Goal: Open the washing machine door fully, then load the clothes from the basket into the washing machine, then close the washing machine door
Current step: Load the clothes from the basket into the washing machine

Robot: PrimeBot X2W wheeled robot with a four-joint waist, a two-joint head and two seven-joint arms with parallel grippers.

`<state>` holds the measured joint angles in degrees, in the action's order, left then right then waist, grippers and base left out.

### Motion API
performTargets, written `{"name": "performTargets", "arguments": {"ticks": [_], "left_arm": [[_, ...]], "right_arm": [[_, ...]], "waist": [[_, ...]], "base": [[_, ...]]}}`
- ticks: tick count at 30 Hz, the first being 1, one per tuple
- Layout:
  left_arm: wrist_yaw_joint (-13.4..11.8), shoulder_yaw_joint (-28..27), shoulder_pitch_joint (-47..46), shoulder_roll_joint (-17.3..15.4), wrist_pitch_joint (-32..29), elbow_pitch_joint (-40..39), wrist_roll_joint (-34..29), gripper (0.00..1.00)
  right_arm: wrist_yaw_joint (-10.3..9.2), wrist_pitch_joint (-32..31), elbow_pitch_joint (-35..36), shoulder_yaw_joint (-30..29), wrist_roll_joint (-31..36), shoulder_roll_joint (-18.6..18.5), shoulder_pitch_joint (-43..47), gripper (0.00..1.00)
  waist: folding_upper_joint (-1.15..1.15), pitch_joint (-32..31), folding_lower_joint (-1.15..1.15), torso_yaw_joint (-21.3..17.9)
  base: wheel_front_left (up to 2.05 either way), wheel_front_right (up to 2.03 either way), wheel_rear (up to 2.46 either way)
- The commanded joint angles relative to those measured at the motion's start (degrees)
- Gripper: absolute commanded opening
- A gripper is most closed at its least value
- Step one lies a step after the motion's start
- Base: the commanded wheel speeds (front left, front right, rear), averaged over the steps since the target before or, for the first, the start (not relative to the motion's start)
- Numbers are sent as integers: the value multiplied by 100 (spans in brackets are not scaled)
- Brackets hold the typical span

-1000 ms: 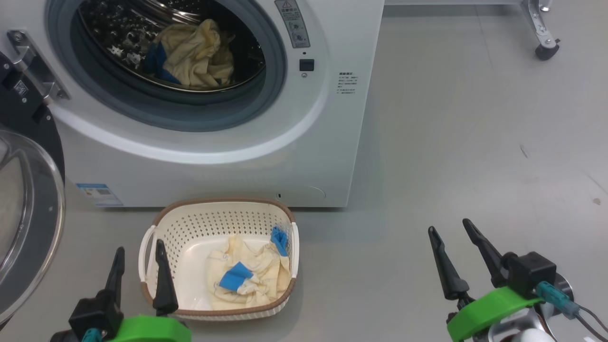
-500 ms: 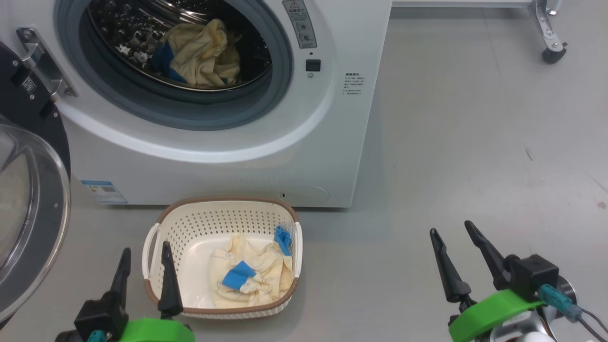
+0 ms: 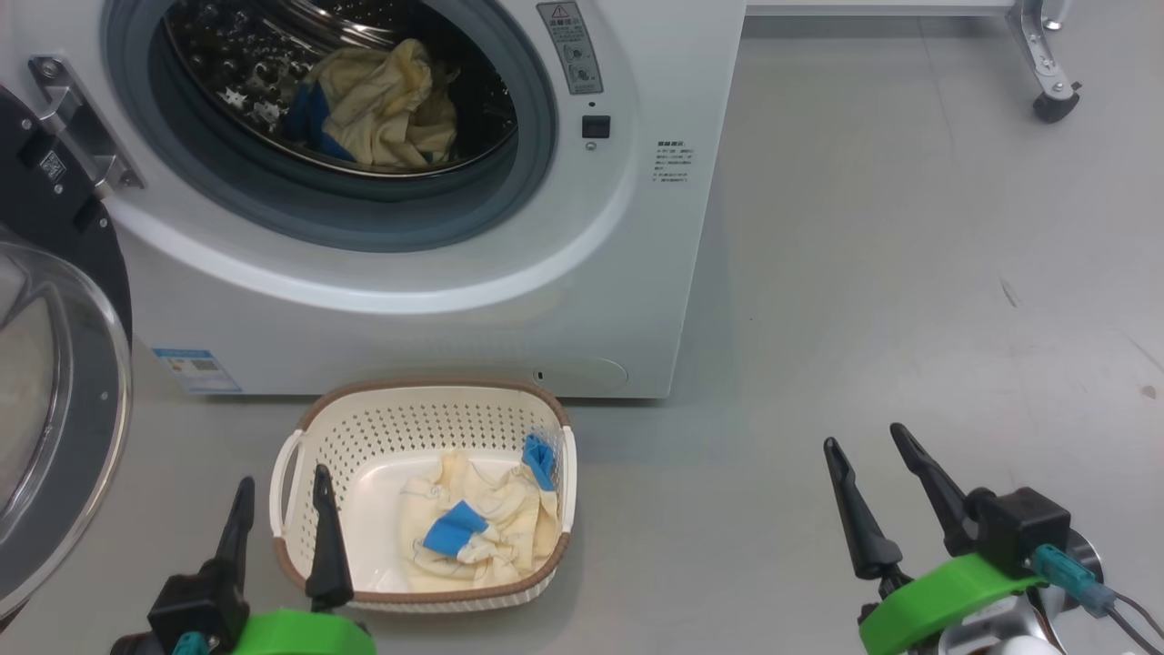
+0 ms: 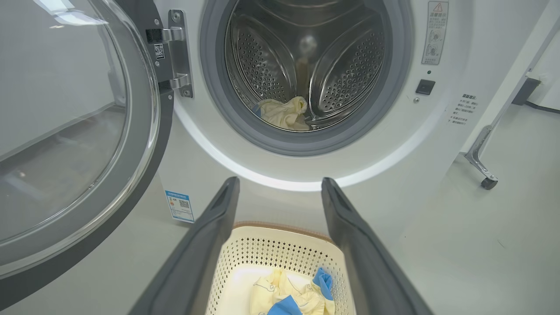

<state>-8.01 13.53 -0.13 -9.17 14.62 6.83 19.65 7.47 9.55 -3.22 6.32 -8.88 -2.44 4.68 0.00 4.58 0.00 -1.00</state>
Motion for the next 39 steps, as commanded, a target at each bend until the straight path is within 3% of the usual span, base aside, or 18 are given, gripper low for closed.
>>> {"name": "performTargets", "arguments": {"ticks": [1,11,19,25,32,39], "left_arm": [[38,-207,-255,-21,38,-136,-74,100],[391,-5,-872,-32,-195,690,47,100],[1027,130,-2174,122,-694,2403,437,100],[1371,158,-3346,163,-903,3812,685,100],[1522,137,-4387,-13,-1141,4976,1013,100],[1547,293,-5061,-209,-1593,5425,1361,100]], "right_arm": [[2,33,154,114,-24,-43,-146,100],[2,49,200,149,-59,-43,-303,100],[2,109,287,265,-79,-43,-722,100],[2,217,296,425,-143,-43,-1193,100],[2,411,227,692,-345,-43,-1788,100],[2,515,182,931,-537,-43,-2257,100]], "waist": [[0,7,0,-5],[0,402,0,-138],[0,1265,0,-368],[0,2173,0,-661],[0,3227,0,-1062],[0,4088,0,-1329]], "base": [[0,0,0],[0,0,0],[0,0,0],[0,0,0],[0,0,0],[0,0,0]]}}
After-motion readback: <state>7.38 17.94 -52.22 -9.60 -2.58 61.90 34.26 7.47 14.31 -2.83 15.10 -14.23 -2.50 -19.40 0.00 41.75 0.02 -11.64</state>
